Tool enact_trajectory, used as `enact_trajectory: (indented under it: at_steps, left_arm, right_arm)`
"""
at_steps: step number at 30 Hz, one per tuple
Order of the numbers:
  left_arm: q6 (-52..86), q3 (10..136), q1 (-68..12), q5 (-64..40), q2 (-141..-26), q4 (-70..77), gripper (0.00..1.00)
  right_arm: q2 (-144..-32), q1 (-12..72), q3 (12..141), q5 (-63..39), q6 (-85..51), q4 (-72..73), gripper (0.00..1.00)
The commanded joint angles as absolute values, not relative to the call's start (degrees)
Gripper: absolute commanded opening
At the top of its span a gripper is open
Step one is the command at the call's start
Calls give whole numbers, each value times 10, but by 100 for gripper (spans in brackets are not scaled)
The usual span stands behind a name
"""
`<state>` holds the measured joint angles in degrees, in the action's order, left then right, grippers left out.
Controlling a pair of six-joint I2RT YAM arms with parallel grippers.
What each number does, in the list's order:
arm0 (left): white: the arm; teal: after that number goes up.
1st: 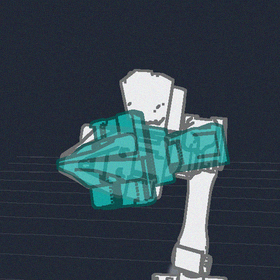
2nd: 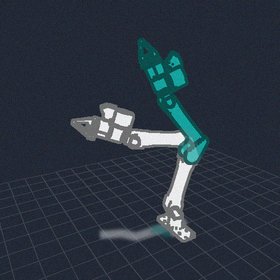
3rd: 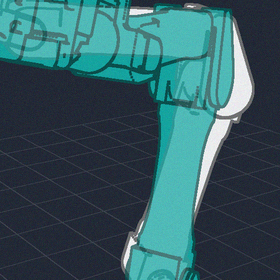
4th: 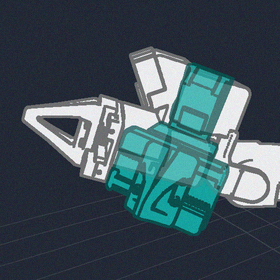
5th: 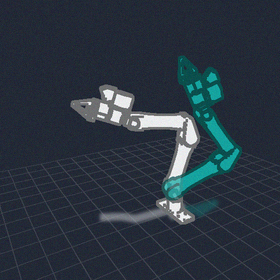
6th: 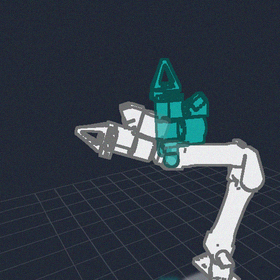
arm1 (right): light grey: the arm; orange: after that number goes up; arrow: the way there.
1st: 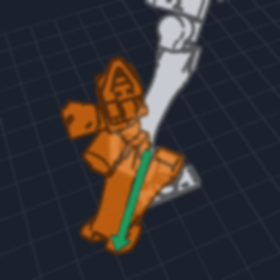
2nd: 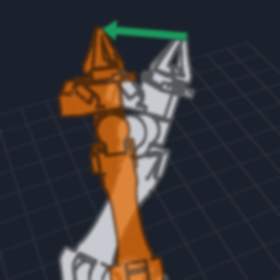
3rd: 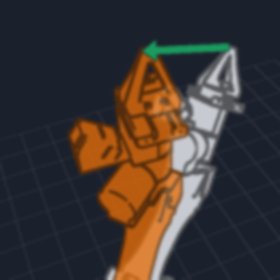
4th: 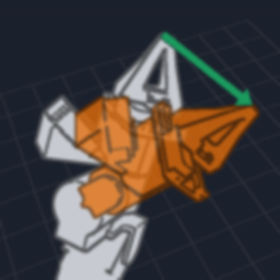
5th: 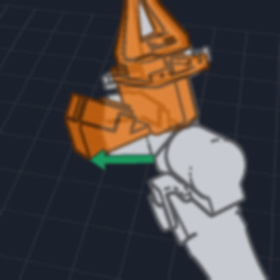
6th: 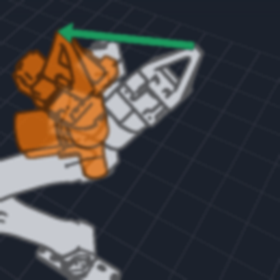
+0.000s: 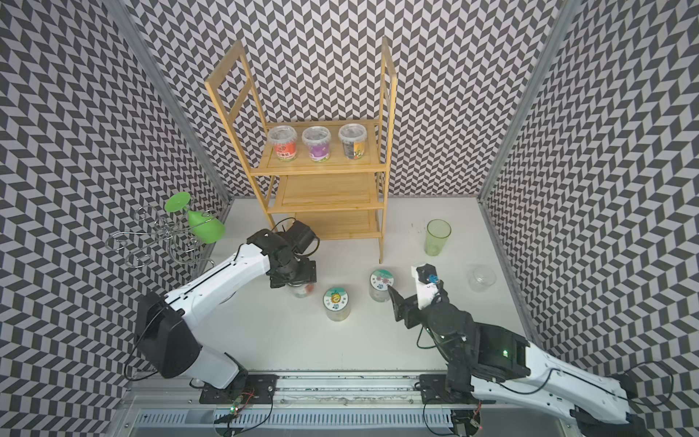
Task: Place the seed container on the shelf
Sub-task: Pick up the seed jar at the center of the board.
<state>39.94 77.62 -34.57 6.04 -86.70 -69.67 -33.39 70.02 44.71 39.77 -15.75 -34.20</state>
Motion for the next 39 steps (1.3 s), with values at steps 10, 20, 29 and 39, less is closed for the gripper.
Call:
enact_trajectory:
  at_steps: [10,20,29,39]
  left_arm:
    - [354,823,-360,-73,-748,-777,45]
    - [316,895,-362,-150,-725,-778,43]
    - [274,903,-374,-173,-729,-778,43]
    - [228,909,-379,-186,-739,-778,45]
  right_arm:
    - [-380,713,413,290,-65,-232,88]
    - [-429,824,368,285,13,-111,91]
    - [-498,846,321,329,62,95,97]
    - [-591,809,344,328,85,197,100]
